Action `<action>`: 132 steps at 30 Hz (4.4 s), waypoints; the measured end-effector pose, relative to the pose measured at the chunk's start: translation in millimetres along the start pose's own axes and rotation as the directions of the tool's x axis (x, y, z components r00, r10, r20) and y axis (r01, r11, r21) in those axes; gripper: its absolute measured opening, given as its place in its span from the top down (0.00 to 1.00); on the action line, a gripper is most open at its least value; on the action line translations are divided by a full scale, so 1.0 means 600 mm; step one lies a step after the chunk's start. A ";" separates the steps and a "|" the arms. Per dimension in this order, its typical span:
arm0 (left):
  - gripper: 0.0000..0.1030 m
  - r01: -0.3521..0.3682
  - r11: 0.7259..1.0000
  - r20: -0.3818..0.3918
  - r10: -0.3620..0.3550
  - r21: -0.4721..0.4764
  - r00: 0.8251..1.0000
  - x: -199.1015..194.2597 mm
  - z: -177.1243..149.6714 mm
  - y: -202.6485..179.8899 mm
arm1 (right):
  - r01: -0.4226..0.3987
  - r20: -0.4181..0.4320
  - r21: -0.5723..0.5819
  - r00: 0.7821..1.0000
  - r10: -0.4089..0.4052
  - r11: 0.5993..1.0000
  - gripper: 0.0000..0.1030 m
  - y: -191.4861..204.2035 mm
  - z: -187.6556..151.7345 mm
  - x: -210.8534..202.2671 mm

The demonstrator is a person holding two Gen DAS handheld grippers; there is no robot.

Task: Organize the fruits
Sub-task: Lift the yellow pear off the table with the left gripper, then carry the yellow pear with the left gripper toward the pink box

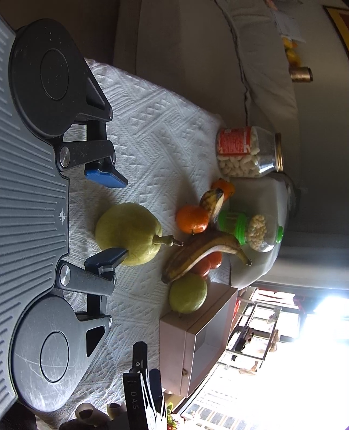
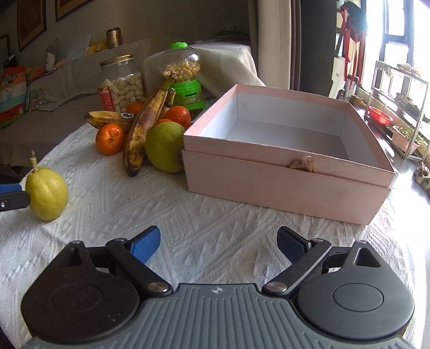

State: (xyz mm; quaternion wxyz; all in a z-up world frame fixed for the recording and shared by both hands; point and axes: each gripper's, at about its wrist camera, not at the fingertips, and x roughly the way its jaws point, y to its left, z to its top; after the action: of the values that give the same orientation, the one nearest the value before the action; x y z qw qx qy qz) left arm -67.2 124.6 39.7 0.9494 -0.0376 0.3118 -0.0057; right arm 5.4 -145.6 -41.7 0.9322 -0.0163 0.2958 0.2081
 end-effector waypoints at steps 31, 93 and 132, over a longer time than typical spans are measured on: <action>0.33 0.048 0.996 0.054 -0.053 0.081 0.997 0.066 0.010 -0.037 | -0.045 0.144 -0.199 0.987 0.075 0.979 0.11 0.106 0.076 0.045; 0.41 -0.082 0.985 0.251 0.119 -0.150 0.961 -0.259 -0.127 0.203 | 0.355 0.357 0.213 0.839 -0.411 0.910 0.10 0.300 -0.041 -0.197; 0.40 0.085 0.984 0.071 -0.097 0.157 0.993 0.011 0.027 -0.044 | 0.352 0.259 0.042 0.900 -0.350 0.935 0.10 0.122 -0.086 -0.064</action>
State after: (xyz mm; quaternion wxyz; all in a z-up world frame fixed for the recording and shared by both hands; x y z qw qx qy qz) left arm -52.0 98.9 51.0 0.9596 0.0212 0.2711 -0.0717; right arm -79.9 -101.2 -56.1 0.9852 -0.0444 0.1615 0.0379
